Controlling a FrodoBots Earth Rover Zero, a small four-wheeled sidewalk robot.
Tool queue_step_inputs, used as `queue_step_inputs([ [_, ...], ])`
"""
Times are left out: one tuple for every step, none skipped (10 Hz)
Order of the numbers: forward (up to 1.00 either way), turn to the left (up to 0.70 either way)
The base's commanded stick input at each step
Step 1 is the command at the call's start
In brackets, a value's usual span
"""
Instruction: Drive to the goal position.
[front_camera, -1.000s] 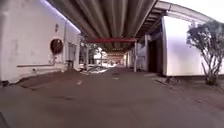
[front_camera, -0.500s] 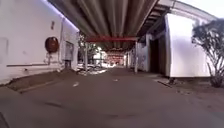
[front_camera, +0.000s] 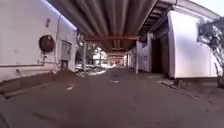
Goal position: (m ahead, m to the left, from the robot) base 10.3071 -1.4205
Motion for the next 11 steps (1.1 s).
queue_step_inputs([
  [0.7, 0.0],
  [0.7, 0.0],
  [0.7, 0.0],
  [0.7, 0.0],
  [0.7, 0.0],
  [0.7, 0.0],
  [0.7, 0.0],
  [0.7, 0.0],
  [0.7, 0.0],
  [0.7, 0.0],
  [0.7, 0.0],
])
